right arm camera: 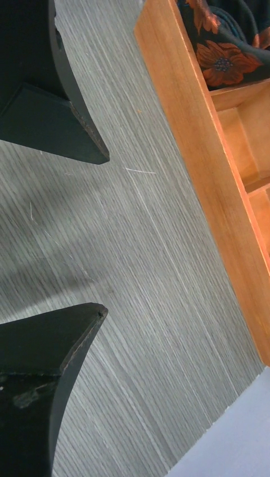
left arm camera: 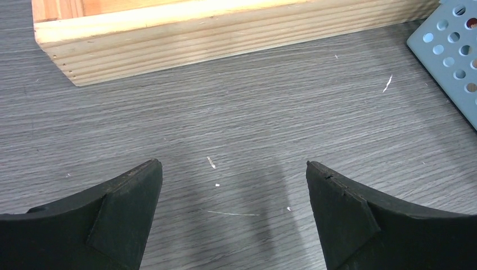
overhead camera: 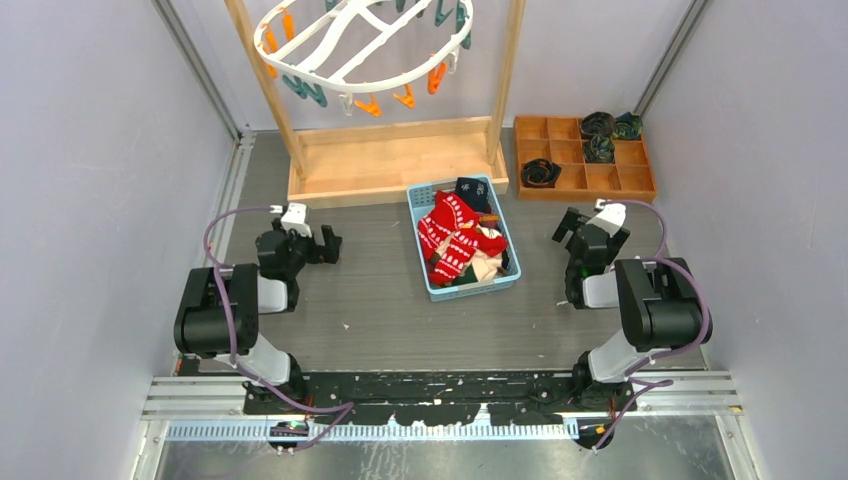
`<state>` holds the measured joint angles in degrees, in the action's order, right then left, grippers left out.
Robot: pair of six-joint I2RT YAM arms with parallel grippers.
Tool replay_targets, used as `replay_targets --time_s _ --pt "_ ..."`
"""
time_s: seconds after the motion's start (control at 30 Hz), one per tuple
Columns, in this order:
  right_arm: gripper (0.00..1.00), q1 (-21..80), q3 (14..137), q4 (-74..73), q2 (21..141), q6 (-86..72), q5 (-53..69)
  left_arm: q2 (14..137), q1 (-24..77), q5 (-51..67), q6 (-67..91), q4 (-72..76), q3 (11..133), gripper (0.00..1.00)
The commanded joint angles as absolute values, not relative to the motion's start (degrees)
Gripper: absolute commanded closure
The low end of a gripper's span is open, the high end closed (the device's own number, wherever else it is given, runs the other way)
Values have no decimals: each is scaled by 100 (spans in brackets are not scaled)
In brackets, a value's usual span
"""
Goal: Remove the socks clipped to the hanger
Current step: Reset both arms
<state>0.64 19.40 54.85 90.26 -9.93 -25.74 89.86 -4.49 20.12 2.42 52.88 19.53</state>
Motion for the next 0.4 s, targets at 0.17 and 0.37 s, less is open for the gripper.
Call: replay_targets --time_s 0.17,0.37 --pt "0 79 1952 5565 8888 -1068 -2486 8925 -424 1907 79 5555 2048 0" --pt "0 77 1952 5563 8886 -1072 -2485 8898 -413 1896 79 5548 2032 0"
